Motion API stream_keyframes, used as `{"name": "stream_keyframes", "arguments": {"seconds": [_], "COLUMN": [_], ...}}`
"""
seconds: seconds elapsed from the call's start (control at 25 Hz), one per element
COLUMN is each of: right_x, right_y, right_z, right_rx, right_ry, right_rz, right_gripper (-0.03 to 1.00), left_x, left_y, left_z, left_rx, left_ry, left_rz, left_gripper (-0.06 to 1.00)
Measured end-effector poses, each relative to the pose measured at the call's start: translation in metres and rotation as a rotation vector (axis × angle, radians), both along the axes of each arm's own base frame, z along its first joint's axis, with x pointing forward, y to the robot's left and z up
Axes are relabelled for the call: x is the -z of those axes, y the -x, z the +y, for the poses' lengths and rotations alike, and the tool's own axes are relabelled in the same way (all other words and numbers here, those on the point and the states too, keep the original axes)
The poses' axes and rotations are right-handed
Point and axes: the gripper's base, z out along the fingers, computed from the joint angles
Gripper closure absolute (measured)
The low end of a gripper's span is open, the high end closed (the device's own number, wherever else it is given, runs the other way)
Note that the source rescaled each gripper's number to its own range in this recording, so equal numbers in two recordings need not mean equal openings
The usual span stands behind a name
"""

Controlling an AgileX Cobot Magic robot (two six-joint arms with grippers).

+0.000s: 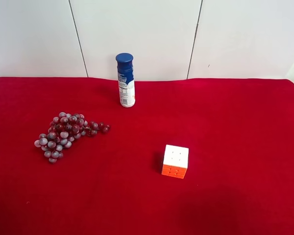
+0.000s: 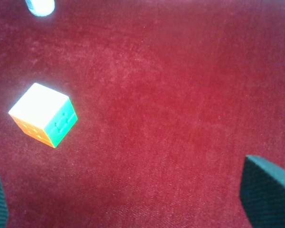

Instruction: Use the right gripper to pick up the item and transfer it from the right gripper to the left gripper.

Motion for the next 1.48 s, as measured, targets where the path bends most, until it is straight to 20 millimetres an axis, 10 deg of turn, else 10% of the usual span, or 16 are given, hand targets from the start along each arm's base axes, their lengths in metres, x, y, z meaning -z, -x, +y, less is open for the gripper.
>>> {"name": "stream_keyframes", "arguments": {"seconds": [1.48], "right_x": [0.0], "right_y": [0.0], "right_z": [-0.002], "right_rx": [0.024], "right_ry": [-0.006], "right_rz": [0.003], "right_gripper": [0.02], "left_x": [0.0], "left_y": [-0.002], "left_z": [0.012], "left_rx": [-0.183], "left_ry": [0.073], "left_rz": [0.011], "left_gripper": [-0.06]}}
